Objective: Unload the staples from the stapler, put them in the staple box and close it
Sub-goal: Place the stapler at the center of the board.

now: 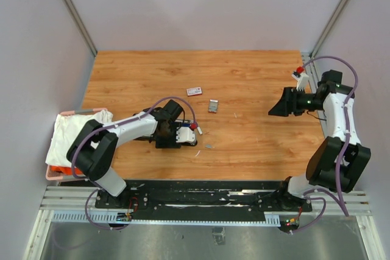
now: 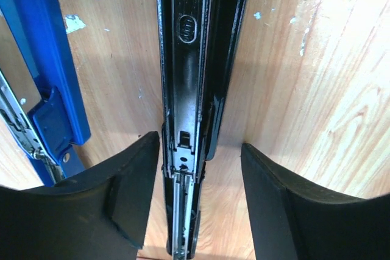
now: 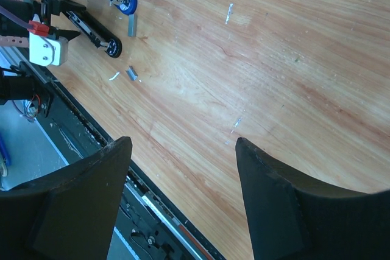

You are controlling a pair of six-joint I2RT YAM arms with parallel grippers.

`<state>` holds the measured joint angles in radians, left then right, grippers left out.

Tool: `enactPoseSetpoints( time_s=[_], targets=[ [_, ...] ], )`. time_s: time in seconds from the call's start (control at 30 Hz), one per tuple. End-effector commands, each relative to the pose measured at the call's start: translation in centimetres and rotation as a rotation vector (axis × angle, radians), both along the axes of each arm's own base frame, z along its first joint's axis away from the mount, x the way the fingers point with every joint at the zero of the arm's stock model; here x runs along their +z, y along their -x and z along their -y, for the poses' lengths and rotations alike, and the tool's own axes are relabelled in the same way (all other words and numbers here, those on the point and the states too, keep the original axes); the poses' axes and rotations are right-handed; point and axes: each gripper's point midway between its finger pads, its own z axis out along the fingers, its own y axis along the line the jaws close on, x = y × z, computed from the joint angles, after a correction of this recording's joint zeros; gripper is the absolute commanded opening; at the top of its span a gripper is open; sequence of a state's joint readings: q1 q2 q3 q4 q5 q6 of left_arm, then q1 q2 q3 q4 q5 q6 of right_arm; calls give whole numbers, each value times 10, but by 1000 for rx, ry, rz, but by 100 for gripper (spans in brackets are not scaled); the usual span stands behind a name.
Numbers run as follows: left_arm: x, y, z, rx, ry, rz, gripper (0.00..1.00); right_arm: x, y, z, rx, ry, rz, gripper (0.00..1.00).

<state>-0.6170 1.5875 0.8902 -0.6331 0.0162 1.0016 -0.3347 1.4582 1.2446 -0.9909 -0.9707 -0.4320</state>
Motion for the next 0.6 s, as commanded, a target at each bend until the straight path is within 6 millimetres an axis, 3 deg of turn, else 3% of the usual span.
enactPoseSetpoints(
  time_s=[0.0, 0.23, 0.43, 0.57],
  targets=[
    [6, 9, -2, 16, 21, -28, 66, 5, 3, -6, 18, 34, 18, 72],
    [30, 1, 3, 49, 72, 47, 84, 2, 7, -19, 99, 173, 120, 77],
    [78, -6, 10, 93, 179, 153, 100, 9, 1, -42, 185, 319, 312, 77],
    [115, -6, 12, 134, 269, 237, 98, 14, -2, -66, 254, 334, 381, 77]
  ],
)
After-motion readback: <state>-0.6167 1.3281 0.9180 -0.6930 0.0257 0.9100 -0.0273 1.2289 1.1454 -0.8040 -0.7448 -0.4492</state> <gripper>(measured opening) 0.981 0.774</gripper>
